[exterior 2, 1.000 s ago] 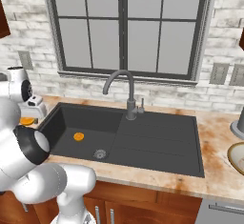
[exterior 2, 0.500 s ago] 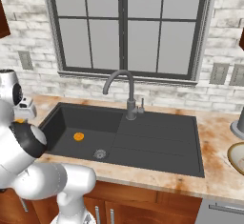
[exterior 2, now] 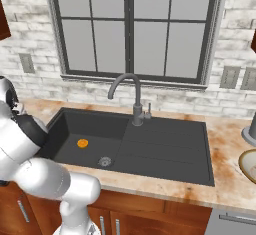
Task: Remove the orange and orange from the sink. Then move the bowl and cup from the counter to the sink for washing.
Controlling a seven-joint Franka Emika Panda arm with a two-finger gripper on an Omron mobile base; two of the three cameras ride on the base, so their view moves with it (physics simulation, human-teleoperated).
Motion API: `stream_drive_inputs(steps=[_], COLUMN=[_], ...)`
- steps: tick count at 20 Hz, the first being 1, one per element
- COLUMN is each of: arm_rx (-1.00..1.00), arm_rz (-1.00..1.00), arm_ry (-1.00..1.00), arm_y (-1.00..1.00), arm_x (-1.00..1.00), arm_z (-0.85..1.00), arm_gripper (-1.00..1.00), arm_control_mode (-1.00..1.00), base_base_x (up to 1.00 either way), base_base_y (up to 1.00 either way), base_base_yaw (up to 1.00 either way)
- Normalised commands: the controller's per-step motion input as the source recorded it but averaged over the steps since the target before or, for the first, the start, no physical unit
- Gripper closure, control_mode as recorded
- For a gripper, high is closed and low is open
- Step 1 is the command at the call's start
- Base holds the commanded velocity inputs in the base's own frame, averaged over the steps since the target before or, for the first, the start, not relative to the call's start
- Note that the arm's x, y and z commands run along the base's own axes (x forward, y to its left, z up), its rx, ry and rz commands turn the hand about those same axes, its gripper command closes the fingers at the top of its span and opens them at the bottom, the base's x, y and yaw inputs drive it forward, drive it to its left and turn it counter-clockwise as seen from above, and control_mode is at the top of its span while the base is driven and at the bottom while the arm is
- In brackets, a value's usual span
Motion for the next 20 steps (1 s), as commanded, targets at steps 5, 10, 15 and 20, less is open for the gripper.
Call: stream_drive_inputs(steps=[5,10,15,20], arm_rx=[0.03,0.01,0.00,0.00], arm_rz=[0.04,0.01,0.01,0.01], arm_ry=[-0.02,-0.03,0.00,0.00], arm_y=[0.35,0.33,0.28,0.28], arm_x=[0.15,0.16,0.17,0.15], arm_z=[-0.25,-0.29,-0.29,-0.31], arm_gripper=[1.00,1.00,1.00,1.00], arm_control_mode=[-1.00,-1.00,-1.00,-1.00], base_base_x=[0.00,0.00,0.00,0.00], base_base_y=[0.00,0.00,0.00,0.00], base_base_yaw=[0.00,0.00,0.00,0.00])
